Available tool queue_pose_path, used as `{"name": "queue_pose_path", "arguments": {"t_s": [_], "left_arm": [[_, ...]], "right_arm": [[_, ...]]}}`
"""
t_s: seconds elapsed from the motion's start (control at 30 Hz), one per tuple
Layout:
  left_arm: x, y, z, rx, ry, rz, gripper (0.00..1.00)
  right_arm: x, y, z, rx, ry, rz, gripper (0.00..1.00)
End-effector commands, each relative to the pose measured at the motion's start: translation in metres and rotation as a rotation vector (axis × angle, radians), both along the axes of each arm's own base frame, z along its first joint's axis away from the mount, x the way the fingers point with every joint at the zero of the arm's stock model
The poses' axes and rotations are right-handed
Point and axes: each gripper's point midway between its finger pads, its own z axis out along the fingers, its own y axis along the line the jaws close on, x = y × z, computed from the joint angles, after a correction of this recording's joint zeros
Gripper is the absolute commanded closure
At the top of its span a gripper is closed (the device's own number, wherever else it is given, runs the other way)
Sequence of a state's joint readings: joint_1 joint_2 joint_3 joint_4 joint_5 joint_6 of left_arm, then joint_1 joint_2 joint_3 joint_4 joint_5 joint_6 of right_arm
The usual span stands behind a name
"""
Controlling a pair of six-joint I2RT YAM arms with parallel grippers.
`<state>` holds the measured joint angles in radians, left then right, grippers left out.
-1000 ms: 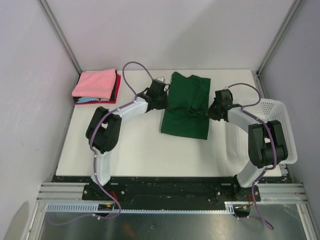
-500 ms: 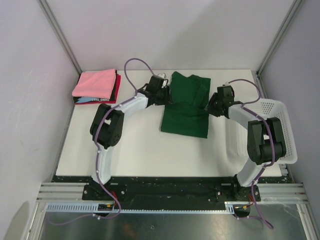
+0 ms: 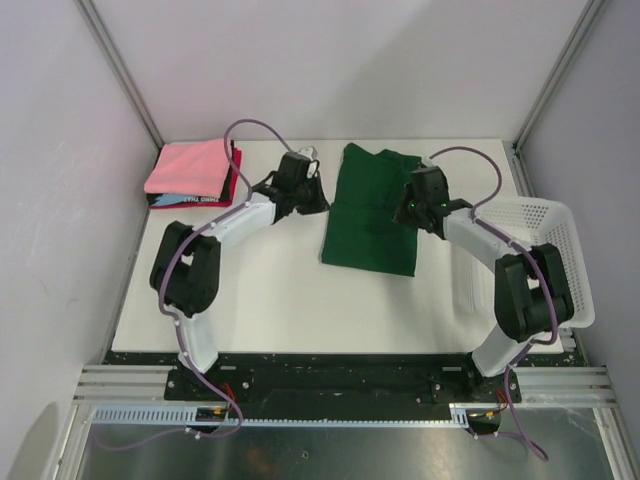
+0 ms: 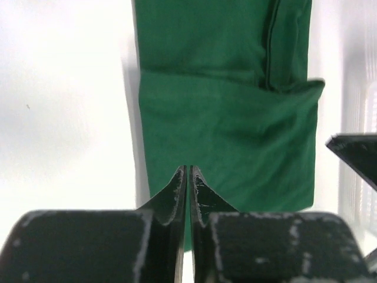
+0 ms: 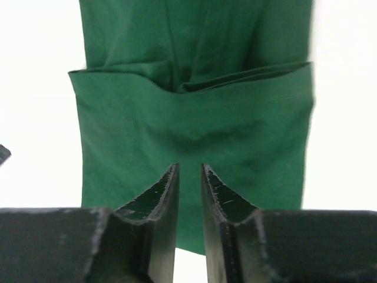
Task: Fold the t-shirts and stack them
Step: Fold the folded rectangular tshirt in 1/3 of the way
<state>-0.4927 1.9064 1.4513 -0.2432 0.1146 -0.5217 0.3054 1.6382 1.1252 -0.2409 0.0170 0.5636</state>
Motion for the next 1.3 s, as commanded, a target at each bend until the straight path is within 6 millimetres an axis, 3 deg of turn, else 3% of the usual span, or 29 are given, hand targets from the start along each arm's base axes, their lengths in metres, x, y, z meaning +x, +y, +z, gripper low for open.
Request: {"name": "queue_pose_path", "arguments": {"t_s": [0.0,0.2,0.33,0.53,0.83,0.93,1.03,1.17,1.27], "left_arm": [[-0.041,-0.014,-0.003,-0.053,0.067,-0.035,0.97],[-0.075,-0.018,-0.041,-0.033,0.166,-0.060,1.00],[-0.088,-0.011,-0.067,-0.013,0.228,-0.037,1.00],[-0.107,0.007,-0.100,0.044,0.301,0.001,1.00],[-0.116,0.015,-0.111,0.074,0.318,0.014,1.00],[-0.116,0.012,-0.110,0.071,0.317,0.008,1.00],[-0.114,0.011,-0.107,0.066,0.310,0.007,1.00],[-0.113,0.010,-0.104,0.060,0.304,0.008,1.00],[-0.113,0.010,-0.103,0.057,0.303,0.010,1.00]], "right_arm": [[0.017,0.024,-0.006,-0.012,-0.018,0.054,0.78],[0.047,0.043,-0.032,-0.022,0.002,0.079,0.82],[0.064,0.039,-0.049,-0.023,0.036,0.052,0.84],[0.072,0.035,-0.057,0.017,0.088,0.017,0.81],[0.065,0.019,-0.046,-0.004,0.134,-0.024,0.75],[0.060,0.021,-0.026,-0.011,0.110,-0.002,0.72],[0.041,0.019,-0.007,-0.045,0.107,0.001,0.70],[0.000,0.014,0.007,-0.041,0.119,-0.006,0.71],[-0.035,0.007,-0.001,-0.027,0.146,-0.016,0.73]]}}
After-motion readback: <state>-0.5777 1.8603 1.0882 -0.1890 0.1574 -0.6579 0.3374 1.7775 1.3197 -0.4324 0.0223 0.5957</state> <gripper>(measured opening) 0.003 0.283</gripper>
